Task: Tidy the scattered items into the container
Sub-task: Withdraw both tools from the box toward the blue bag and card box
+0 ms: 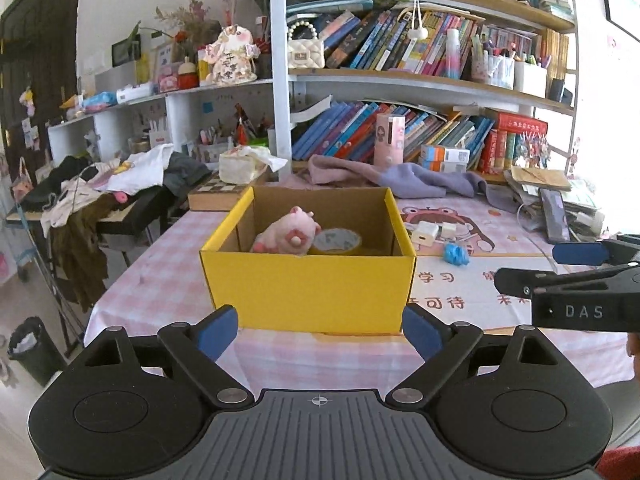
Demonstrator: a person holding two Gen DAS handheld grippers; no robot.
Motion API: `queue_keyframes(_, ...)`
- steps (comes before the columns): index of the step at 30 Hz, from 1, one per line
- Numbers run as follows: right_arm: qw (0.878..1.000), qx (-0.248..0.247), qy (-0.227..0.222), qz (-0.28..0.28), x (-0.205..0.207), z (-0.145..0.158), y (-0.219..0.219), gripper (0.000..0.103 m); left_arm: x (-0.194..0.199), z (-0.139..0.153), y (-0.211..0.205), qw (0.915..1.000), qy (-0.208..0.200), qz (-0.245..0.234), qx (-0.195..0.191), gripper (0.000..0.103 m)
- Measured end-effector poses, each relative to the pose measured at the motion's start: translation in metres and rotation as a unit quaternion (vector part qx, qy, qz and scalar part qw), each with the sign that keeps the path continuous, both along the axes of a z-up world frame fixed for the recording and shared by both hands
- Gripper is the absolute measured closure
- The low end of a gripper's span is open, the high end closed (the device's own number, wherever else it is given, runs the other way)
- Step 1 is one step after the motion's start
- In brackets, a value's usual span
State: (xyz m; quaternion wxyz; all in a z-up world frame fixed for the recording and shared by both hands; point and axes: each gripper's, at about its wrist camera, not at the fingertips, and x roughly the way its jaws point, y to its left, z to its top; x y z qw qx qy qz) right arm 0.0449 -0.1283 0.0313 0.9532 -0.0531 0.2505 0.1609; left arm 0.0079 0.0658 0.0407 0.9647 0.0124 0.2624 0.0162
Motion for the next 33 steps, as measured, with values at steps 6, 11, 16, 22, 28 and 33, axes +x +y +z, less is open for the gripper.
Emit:
queue_keyframes(6,1.000,-0.016,-0.001,0.012,-0.013,-0.006,-0.004,0.025,-0.007,-0.007,-0.012,0.9997,0.003,-0.004,0.023,0.009)
queue_keyframes(11,0.999,-0.033,-0.002,0.017,-0.024,-0.014,-0.007,0.024,-0.006,-0.011,-0.024,0.9993,0.016,-0.021,0.028,0.009)
queue_keyframes(16,0.998,-0.064,-0.016,0.010,-0.029,-0.016,-0.018,0.024,-0.004,-0.011,-0.036,0.9989,0.011,-0.037,0.028,0.009)
queue_keyframes(22,0.998,-0.057,0.010,-0.016,-0.033,-0.022,-0.039,0.025,0.002,-0.015,-0.056,0.9969,0.024,-0.072,0.024,0.009)
queue_keyframes(28,0.997,-0.048,0.033,-0.045,-0.030,-0.027,-0.061,0.025,0.012,-0.020,-0.079,0.9930,0.038,-0.110,0.021,0.009)
queue_keyframes(33,0.996,-0.050,0.051,-0.059,-0.026,-0.032,-0.076,0.024,0.022,-0.024,-0.100,0.9885,0.046,-0.142,0.021,0.009)
